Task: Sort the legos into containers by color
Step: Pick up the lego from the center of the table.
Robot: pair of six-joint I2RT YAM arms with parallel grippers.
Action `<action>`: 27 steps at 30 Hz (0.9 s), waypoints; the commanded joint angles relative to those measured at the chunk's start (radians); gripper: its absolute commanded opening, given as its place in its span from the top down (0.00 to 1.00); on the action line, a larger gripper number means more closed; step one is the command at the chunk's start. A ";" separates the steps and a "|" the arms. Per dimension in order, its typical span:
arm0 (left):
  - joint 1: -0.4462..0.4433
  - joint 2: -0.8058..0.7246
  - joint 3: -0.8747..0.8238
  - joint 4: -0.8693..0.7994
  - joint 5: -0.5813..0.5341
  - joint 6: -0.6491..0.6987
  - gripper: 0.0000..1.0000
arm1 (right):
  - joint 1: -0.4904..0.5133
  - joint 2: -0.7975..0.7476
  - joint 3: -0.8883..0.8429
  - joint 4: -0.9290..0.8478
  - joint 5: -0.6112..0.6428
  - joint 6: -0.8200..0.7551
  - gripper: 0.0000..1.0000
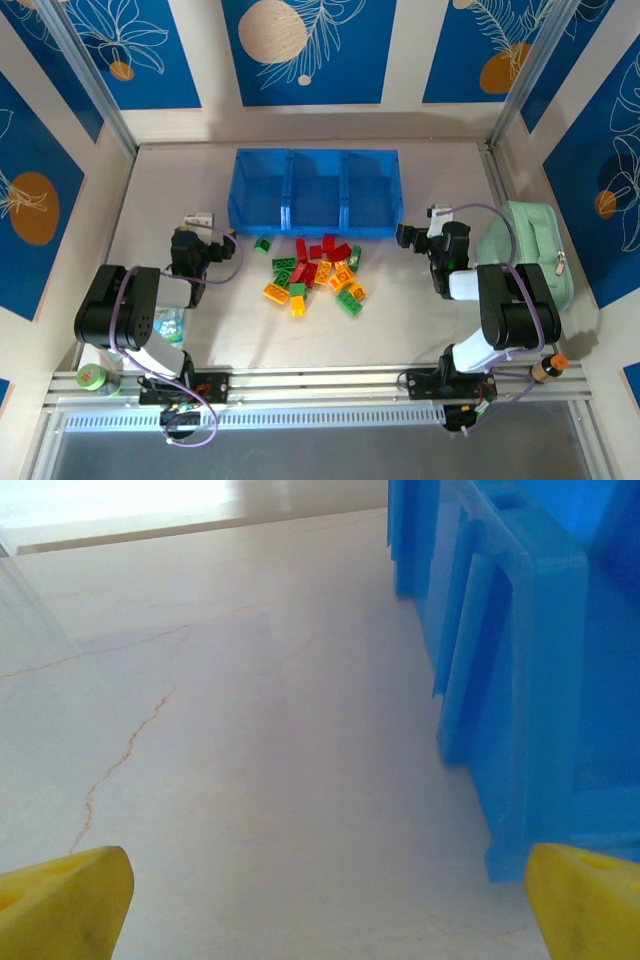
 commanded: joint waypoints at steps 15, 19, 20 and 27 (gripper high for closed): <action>-0.100 -0.307 0.238 -0.598 -0.306 -0.079 0.00 | 0.073 -0.484 0.201 -0.654 0.057 0.213 0.01; -0.099 -0.410 0.334 -0.797 -0.145 -0.253 0.00 | 0.011 -0.518 0.282 -0.925 -0.112 0.446 0.00; -0.100 -0.433 0.345 -0.821 -0.083 -0.295 0.00 | 0.026 -0.520 0.301 -0.969 -0.116 0.467 0.00; -0.229 -0.425 0.496 -1.221 -0.058 -0.356 0.09 | 0.158 -0.474 0.438 -1.182 -0.090 0.379 0.02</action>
